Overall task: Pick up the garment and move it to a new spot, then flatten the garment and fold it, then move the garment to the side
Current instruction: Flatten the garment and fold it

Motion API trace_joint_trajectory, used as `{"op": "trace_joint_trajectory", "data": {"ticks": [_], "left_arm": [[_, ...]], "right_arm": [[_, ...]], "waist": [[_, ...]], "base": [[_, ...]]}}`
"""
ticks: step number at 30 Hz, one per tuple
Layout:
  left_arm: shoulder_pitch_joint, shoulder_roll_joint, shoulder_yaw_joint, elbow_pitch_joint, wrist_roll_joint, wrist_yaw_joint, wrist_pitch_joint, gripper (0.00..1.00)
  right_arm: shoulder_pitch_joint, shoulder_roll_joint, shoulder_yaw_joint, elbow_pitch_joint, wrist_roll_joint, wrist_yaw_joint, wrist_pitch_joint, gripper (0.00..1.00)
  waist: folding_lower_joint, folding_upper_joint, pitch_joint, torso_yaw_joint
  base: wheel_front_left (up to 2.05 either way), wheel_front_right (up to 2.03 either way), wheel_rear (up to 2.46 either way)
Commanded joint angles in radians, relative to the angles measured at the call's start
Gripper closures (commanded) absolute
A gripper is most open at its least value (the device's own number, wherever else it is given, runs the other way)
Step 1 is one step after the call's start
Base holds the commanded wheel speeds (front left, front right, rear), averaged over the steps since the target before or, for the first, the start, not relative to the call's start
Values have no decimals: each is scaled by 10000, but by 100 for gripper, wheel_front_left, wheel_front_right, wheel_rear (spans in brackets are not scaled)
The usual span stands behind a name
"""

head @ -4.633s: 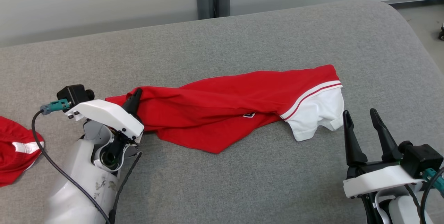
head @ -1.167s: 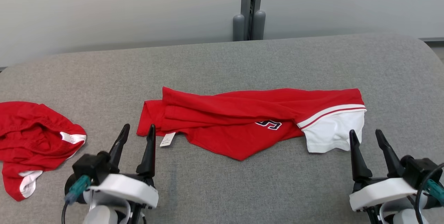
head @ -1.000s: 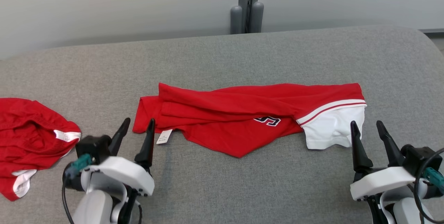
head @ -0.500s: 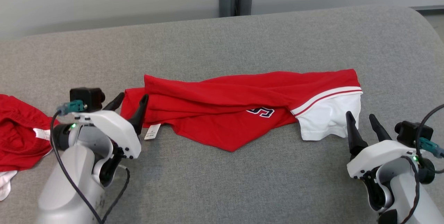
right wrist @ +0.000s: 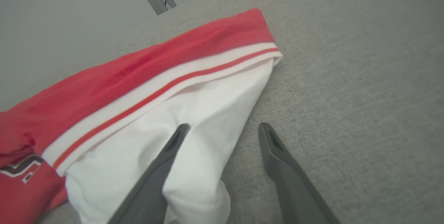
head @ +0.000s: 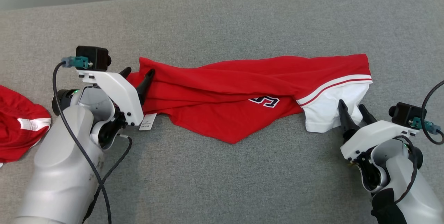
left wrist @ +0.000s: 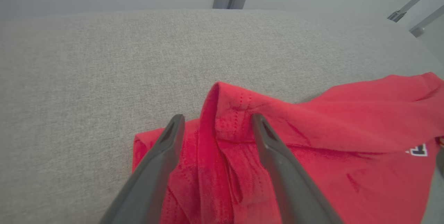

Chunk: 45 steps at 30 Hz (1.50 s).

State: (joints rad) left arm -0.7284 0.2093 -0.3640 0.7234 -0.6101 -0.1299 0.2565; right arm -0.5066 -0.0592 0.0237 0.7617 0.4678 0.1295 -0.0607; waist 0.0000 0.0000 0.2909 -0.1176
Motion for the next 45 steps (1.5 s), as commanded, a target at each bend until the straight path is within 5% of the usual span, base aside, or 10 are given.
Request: {"op": "trace_joint_trajectory", "data": {"ticks": [1,19,20,21,22,23,24,25,45], "left_arm": [[-328,-36,-57,177,-216,-18,73,0],[-1435,-46,-1668,971,-2470,-19,167,0],[-1503,-30,-1757,968,-2522,-19,73,0],[-1541,-23,-1848,970,-2562,-19,-18,0],[-1553,-31,-1943,980,-2625,-19,-93,21],[-1570,-30,-2042,985,-2673,-19,-152,55],[-1587,-8,-2163,969,-2713,-20,-243,97],[-1586,19,-2251,971,-2770,-20,-306,100],[-307,1266,-3129,-926,-3969,-17,-1918,100]], "right_arm": [[-167,-2,84,106,162,24,107,0],[-564,-148,1142,694,1256,22,215,0],[-573,-157,1177,708,1299,22,173,35],[-574,-172,1219,718,1346,22,145,59],[-584,-189,1257,720,1375,22,76,79],[-590,-206,1308,734,1399,22,34,100],[-587,-222,1358,753,1425,22,-13,100],[-573,-254,1396,782,1466,12,-58,100],[493,-1139,1745,-72,2545,13,-885,100]], "waist": [[0,0,108,-21],[0,0,702,-10],[0,0,719,-6],[0,0,723,0],[0,0,717,8],[0,0,705,13],[0,0,682,15],[0,0,644,17],[0,0,-1345,204]], "base": [[0,0,0],[0,0,0],[0,0,0],[0,0,0],[0,0,0],[0,0,0],[0,0,0],[0,0,0],[0,0,0]]}}
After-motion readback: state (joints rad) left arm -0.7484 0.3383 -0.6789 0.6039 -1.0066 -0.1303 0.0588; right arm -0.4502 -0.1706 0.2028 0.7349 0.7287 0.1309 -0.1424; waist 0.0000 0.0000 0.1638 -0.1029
